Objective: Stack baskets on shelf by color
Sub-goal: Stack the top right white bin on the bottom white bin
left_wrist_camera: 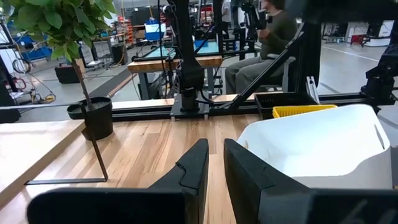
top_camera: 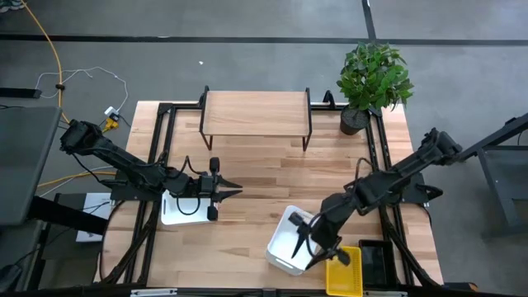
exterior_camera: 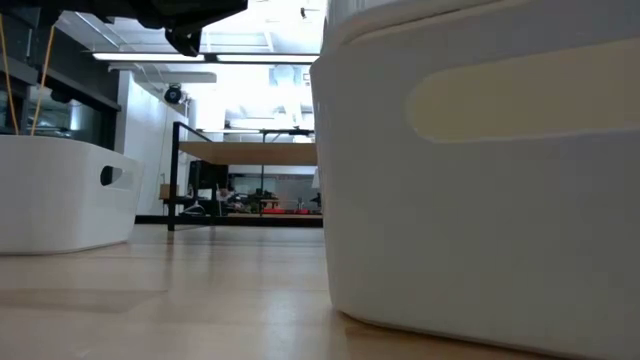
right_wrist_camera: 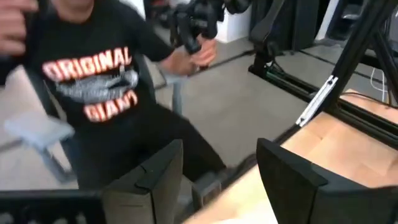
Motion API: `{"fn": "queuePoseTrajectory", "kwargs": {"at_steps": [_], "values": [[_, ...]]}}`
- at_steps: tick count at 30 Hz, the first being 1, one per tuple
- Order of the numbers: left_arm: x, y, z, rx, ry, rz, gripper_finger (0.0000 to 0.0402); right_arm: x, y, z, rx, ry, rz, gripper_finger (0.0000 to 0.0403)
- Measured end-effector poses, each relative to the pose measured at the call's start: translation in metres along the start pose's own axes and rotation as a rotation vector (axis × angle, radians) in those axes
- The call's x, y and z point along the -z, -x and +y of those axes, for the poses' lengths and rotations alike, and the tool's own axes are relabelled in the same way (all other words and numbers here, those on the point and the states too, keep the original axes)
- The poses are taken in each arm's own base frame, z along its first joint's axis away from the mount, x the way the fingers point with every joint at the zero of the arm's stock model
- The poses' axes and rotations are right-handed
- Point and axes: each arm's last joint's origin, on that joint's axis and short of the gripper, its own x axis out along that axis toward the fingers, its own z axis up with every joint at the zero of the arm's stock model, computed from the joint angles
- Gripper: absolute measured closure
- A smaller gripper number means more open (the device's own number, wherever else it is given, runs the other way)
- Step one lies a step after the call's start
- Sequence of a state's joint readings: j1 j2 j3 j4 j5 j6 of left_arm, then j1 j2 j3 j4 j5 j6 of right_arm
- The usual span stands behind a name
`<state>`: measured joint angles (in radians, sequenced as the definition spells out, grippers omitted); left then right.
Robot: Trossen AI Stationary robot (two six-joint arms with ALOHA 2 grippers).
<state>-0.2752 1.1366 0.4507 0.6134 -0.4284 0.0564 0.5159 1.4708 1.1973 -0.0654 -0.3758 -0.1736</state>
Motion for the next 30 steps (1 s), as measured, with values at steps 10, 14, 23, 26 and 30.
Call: {"fn": "queuePoseTrajectory", "kwargs": {"at_steps": [10, 14, 23, 26, 30], "values": [[-0.001, 0.000, 0.000, -0.001, 0.003, -0.012, 0.0360, 0.021, -0.045, -0.008, 0.070, -0.182, -0.032, 0.0210], [-0.002, 0.000, 0.000, -0.001, -0.037, -0.018, 0.0360, 0.028, -0.056, -0.012, 0.122, -0.258, -0.042, 0.0210], [-0.004, 0.000, 0.000, -0.004, -0.080, -0.034, 0.0360, 0.014, -0.063, 0.011, 0.310, -0.299, 0.083, 0.0267], [-0.004, 0.000, 0.000, -0.005, -0.079, -0.038, 0.0360, 0.007, -0.065, 0.027, 0.293, -0.250, 0.115, 0.0341], [-0.004, 0.000, 0.000, -0.005, -0.078, -0.040, 0.0360, 0.005, -0.068, 0.039, 0.278, -0.207, 0.125, 0.0387]]}}
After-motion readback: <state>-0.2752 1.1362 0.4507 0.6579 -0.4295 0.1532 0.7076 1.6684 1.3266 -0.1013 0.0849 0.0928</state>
